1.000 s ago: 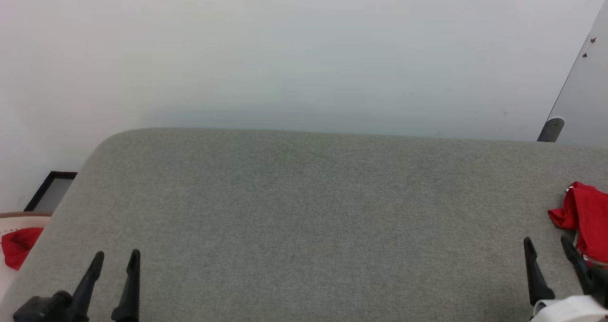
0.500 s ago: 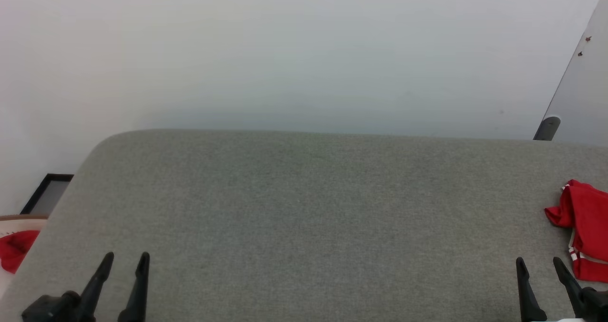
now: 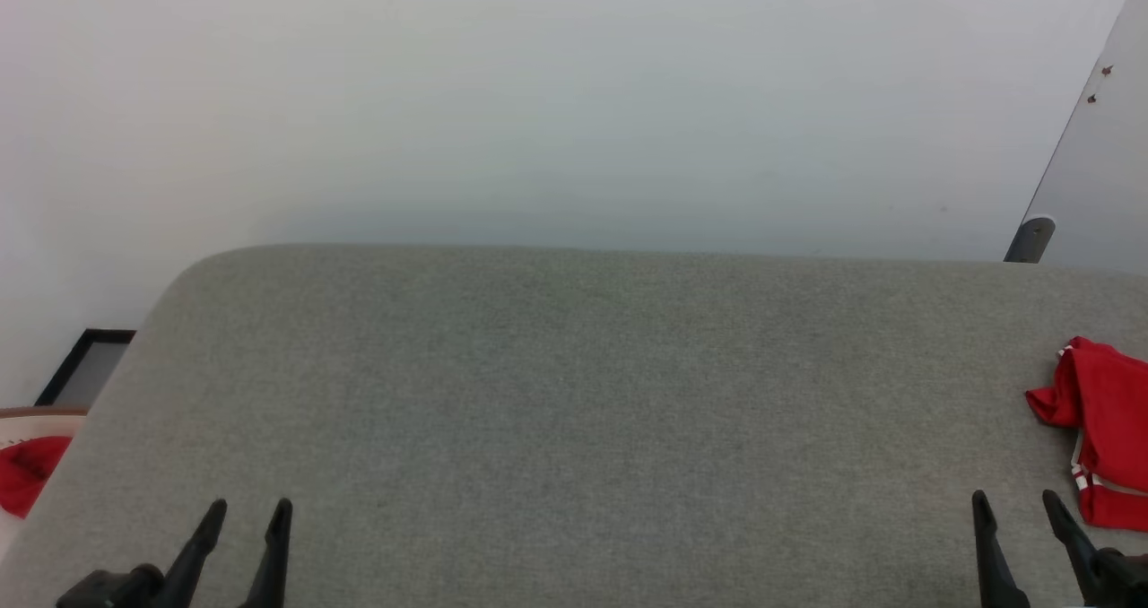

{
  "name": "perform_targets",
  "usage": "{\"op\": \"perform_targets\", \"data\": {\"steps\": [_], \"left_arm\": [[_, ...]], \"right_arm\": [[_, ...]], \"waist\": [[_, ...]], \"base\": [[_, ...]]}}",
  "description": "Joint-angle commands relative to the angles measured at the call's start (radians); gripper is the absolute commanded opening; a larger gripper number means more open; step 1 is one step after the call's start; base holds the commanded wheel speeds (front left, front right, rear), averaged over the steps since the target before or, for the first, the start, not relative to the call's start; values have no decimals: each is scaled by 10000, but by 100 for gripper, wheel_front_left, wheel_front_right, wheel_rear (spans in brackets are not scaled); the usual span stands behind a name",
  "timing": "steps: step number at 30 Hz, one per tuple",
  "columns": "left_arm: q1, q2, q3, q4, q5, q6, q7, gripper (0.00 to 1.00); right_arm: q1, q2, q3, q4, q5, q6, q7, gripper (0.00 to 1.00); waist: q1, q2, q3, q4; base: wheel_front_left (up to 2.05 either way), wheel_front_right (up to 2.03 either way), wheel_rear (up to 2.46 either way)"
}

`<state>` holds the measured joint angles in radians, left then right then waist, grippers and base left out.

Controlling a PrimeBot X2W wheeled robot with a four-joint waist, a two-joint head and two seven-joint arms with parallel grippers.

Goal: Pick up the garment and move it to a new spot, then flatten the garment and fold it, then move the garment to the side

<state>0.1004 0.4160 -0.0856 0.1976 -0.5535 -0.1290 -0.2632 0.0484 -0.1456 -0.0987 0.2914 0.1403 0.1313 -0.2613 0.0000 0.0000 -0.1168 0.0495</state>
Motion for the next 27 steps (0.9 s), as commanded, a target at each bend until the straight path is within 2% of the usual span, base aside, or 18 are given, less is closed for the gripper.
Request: {"op": "perform_targets", "data": {"steps": [1,2,7,27], "left_arm": [[19,78,-17,65,48,-23,-5,100],[10,25,-39,92,0,0,1,0],[154,-301,-128,367,-124,2,49,0],[-459,-1153,434,394,-2823,-3,1010,0]], "right_arm": [[78,88,21,-72,-155,-11,-37,100],[-1,61,28,-3,-36,0,4,0],[68,176,6,335,173,0,138,0],[-368,374,-26,83,3944,-2,1064,0]], "waist": [[0,0,-1,3],[0,0,0,1],[0,0,8,-3],[0,0,200,-83]], "base": [[0,0,0],[0,0,0],[0,0,0],[0,0,0]]}}
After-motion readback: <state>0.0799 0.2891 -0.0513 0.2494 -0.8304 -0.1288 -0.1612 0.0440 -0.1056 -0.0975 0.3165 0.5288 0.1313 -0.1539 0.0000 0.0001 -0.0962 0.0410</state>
